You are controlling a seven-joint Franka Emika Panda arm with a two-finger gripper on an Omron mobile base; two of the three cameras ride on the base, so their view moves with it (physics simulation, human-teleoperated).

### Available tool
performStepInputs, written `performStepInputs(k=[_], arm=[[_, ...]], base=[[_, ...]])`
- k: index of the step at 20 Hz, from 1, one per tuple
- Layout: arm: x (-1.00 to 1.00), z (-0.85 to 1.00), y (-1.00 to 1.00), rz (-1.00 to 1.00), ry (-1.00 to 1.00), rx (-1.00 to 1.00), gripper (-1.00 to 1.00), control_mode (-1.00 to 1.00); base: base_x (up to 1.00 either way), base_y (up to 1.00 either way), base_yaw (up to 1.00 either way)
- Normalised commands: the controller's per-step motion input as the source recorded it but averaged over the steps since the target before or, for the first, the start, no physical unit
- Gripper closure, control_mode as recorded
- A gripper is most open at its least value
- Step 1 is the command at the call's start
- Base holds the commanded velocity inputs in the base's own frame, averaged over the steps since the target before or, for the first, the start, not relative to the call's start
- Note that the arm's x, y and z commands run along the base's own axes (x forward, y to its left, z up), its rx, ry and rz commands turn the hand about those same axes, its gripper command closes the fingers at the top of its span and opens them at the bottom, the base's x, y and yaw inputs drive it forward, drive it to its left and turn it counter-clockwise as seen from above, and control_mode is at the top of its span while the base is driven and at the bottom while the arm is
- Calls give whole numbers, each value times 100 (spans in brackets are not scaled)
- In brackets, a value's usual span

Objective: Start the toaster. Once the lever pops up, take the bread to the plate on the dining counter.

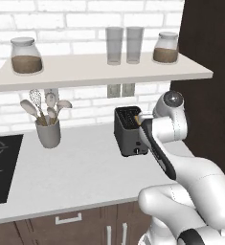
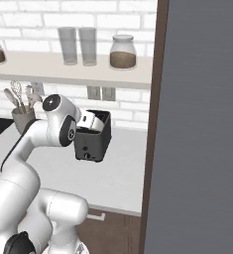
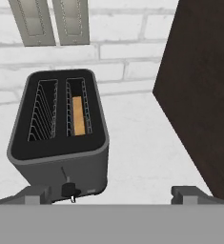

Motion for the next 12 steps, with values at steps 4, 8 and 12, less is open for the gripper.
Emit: performStepInputs(k=[4,8,12], arm=[[0,0,0,0,0,0,-100,-100],[0,0,0,0,0,0,-100,-100],[0,0,0,0,0,0,-100,-100]], base=[[0,0,0],[0,0,0],[0,0,0]])
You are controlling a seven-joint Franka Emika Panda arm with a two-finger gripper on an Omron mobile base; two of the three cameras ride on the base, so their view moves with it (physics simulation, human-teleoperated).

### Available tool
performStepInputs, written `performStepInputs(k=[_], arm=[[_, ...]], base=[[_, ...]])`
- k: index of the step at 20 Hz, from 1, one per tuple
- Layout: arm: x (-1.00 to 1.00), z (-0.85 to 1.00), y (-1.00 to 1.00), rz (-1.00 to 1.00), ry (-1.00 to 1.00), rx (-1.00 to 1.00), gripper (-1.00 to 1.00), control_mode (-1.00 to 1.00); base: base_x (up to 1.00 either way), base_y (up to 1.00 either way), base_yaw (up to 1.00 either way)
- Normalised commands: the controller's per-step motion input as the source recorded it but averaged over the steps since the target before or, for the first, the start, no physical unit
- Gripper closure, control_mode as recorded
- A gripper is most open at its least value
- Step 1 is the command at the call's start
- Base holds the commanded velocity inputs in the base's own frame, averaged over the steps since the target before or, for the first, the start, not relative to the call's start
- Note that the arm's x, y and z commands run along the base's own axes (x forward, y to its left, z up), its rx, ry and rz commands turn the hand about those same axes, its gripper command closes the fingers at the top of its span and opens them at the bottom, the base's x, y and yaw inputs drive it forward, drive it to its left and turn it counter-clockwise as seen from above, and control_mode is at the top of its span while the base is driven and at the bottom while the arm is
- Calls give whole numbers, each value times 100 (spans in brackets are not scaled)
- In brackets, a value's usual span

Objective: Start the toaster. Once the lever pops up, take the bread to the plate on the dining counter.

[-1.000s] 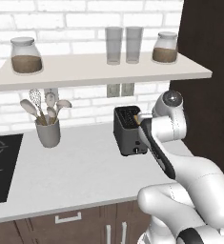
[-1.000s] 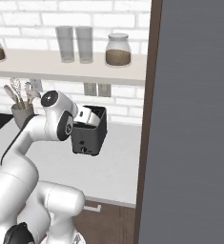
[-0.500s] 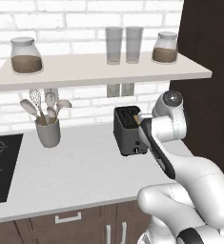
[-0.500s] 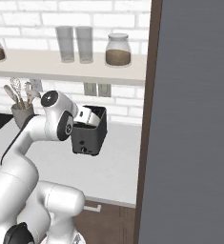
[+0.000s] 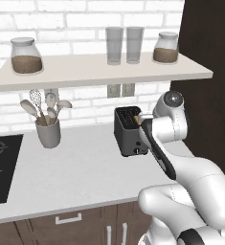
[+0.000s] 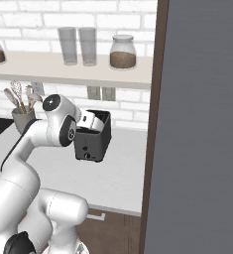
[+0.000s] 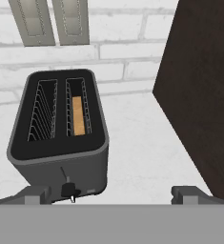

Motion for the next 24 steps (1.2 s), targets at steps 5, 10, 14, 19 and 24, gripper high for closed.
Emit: performStepInputs(k=[5,10,14,19,24], arm=[[0,0,0,0,0,0,-100,-100],[0,0,0,0,0,0,-100,-100],[0,0,0,0,0,0,-100,-100],[0,0,0,0,0,0,-100,-100],[0,0,0,0,0,0,-100,-100]], base=[[0,0,0],[0,0,0],[0,0,0],[0,0,0],[0,0,0]])
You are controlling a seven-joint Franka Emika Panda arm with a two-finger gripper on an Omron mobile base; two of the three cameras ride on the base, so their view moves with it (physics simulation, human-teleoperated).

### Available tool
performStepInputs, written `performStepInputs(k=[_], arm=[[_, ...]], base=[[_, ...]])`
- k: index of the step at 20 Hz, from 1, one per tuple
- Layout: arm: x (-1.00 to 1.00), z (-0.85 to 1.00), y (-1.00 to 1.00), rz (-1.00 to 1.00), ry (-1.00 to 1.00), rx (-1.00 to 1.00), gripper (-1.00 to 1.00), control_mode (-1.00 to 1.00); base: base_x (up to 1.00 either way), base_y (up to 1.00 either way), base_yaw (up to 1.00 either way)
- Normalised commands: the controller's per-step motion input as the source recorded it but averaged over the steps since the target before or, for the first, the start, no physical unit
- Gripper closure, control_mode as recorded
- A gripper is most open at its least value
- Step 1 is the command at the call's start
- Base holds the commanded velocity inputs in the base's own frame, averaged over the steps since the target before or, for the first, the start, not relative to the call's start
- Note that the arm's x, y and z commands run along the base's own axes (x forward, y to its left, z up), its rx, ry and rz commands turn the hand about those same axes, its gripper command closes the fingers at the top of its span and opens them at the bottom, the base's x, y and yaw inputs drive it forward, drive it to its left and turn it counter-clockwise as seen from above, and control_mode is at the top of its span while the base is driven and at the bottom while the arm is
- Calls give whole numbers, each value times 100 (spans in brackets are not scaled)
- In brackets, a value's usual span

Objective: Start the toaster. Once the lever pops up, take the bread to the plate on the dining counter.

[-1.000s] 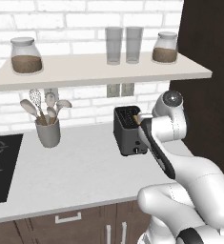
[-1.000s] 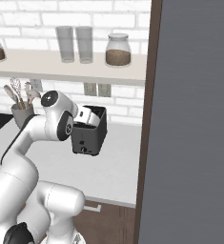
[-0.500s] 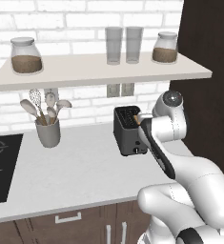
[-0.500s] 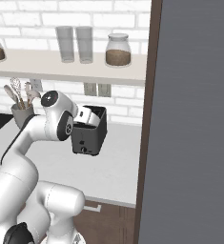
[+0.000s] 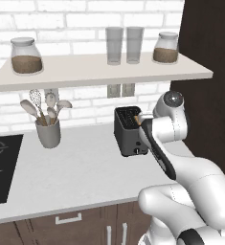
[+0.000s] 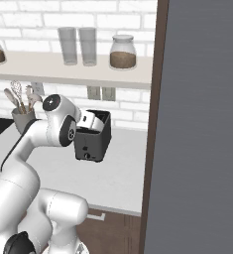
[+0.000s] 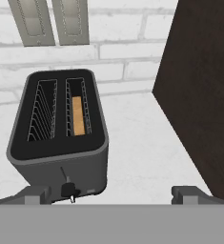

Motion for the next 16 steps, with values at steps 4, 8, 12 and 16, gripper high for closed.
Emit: performStepInputs(k=[4,8,12,16], arm=[[0,0,0,0,0,0,-100,-100],[0,0,0,0,0,0,-100,-100],[0,0,0,0,0,0,-100,-100],[0,0,0,0,0,0,-100,-100]], base=[[0,0,0],[0,0,0],[0,0,0],[0,0,0]])
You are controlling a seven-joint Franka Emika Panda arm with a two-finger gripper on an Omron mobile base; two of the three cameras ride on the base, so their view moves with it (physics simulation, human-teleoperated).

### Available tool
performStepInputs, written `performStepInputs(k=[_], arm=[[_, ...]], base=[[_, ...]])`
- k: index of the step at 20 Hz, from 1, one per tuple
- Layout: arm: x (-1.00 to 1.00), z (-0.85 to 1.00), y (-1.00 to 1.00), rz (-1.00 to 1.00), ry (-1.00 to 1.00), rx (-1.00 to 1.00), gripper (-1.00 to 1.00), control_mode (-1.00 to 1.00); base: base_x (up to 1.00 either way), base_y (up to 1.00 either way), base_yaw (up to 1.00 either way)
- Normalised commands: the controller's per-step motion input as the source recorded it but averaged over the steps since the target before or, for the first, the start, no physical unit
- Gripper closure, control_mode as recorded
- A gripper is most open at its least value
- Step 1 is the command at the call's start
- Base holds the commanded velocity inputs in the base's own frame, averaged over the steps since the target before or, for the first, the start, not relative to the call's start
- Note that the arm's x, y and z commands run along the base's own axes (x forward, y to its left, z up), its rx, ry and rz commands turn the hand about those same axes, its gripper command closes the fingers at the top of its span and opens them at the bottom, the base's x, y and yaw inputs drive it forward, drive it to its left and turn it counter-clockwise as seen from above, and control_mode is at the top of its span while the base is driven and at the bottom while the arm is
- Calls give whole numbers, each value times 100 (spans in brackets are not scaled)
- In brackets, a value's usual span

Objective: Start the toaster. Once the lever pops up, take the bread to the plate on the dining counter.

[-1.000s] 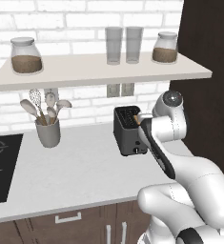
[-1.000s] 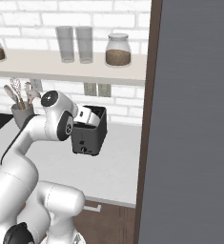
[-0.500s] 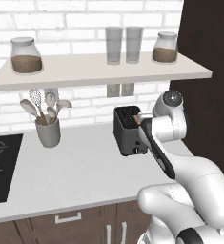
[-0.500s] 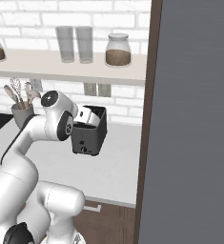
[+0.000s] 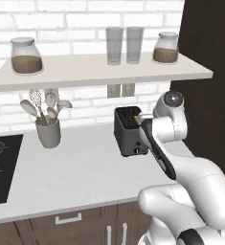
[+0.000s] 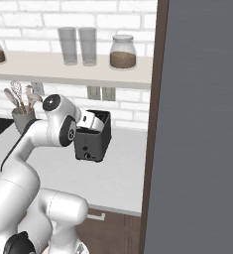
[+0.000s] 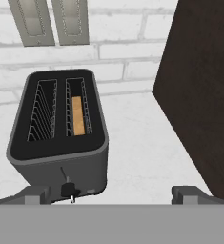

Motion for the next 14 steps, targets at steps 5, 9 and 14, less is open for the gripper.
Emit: performStepInputs(k=[5,9,14], arm=[[0,0,0,0,0,0,-100,-100],[0,0,0,0,0,0,-100,-100],[0,0,0,0,0,0,-100,-100]], base=[[0,0,0],[0,0,0],[0,0,0]])
